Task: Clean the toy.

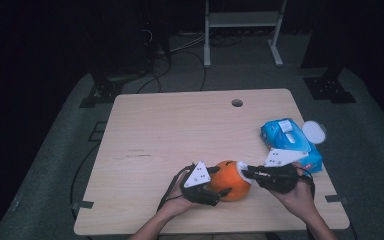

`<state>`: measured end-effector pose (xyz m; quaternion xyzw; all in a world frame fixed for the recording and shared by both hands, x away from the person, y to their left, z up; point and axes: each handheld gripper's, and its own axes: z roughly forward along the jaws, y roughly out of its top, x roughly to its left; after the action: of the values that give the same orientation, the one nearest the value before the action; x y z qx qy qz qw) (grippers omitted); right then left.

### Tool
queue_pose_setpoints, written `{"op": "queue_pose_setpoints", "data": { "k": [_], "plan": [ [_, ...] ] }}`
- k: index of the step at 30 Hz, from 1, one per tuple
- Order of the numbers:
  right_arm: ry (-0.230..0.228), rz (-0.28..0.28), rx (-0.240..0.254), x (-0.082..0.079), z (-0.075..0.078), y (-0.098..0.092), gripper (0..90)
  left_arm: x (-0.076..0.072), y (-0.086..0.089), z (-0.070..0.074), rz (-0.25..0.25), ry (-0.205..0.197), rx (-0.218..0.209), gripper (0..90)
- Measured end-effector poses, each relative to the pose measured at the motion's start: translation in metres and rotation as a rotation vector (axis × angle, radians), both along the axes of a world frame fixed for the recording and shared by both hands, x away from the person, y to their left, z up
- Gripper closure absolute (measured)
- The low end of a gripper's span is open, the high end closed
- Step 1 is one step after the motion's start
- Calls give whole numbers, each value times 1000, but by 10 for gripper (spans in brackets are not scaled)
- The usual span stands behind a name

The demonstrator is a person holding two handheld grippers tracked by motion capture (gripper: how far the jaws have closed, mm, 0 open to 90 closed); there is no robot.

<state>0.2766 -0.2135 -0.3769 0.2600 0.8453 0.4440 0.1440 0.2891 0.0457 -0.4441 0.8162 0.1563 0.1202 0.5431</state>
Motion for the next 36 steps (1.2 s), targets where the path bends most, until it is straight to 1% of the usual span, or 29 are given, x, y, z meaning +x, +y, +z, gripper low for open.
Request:
{"op": "queue_pose_setpoints", "data": {
  "k": [1, 3, 4, 6, 7, 9, 10, 12, 13, 16, 17, 18, 21, 23, 25, 26, 27, 29, 31, 32, 33, 34, 35, 36],
  "plan": [
    [-7, 12, -3, -2, 1, 3, 810, 0, -1, 0, 5, 4, -2, 248],
    [-20, 58, 1, -8, 3, 14, 810, -2, -2, 1, 11, -3, 8, 264],
    [-21, 70, 0, -10, 3, 18, 810, -2, -3, 1, 14, -7, 8, 268],
    [-39, 92, -25, -15, 2, 28, 809, -3, -2, 0, 19, -8, 6, 284],
    [-57, 84, -41, -16, 3, 30, 810, -2, -1, 0, 18, -2, 4, 295],
    [-56, 68, -27, -12, 4, 26, 810, 0, 2, 0, 17, 9, -7, 299],
    [-60, 46, -16, -9, 4, 21, 810, 1, 3, 0, 19, 13, -12, 299],
    [-49, 15, -1, -5, 4, 12, 810, 3, 2, 0, 25, 26, -21, 298],
    [-42, 8, 7, -5, 3, 11, 810, 3, 1, 1, 32, 29, -20, 295],
    [-46, 20, 6, -7, 2, 16, 809, 2, -2, 1, 46, 33, -16, 271],
    [-46, 35, 0, -9, 1, 23, 809, 1, -3, 1, 49, 36, -12, 271],
    [-52, 69, -12, -13, -1, 34, 809, 1, -4, 1, 50, 30, -4, 260],
    [-50, 96, -21, -16, -1, 41, 809, 1, -2, 1, 38, 21, 1, 267],
    [-55, 93, -23, -17, -1, 38, 809, 0, 0, 1, 19, 12, 7, 295],
    [-56, 76, -8, -14, 1, 30, 809, 1, 1, 0, 6, 27, 2, 306],
    [-53, 57, 9, -11, 1, 23, 809, 0, 2, 0, -2, 32, 2, 306],
    [-43, 49, 23, -8, 1, 18, 809, 0, 2, 0, -10, 23, 8, 307],
    [-6, 14, 70, -1, -2, 4, 808, -1, 1, -1, -13, 15, 6, 306],
    [11, -13, 82, 3, -5, -5, 808, -4, -1, -2, -26, -12, 19, 306],
    [28, -25, 91, 6, -6, -10, 808, -5, -3, -2, -32, -24, 25, 305],
    [46, -20, 109, 9, -8, -13, 808, -6, -4, -1, -38, -32, 34, 298],
    [58, -19, 117, 9, -8, -13, 808, -8, -5, -2, -51, -54, 47, 291],
    [58, -19, 117, 9, -8, -13, 808, -8, -5, -2, -51, -54, 47, 284],
    [59, -9, 112, 8, -7, -10, 806, -11, -6, -2, -71, -89, 77, 279]
  ]
}}
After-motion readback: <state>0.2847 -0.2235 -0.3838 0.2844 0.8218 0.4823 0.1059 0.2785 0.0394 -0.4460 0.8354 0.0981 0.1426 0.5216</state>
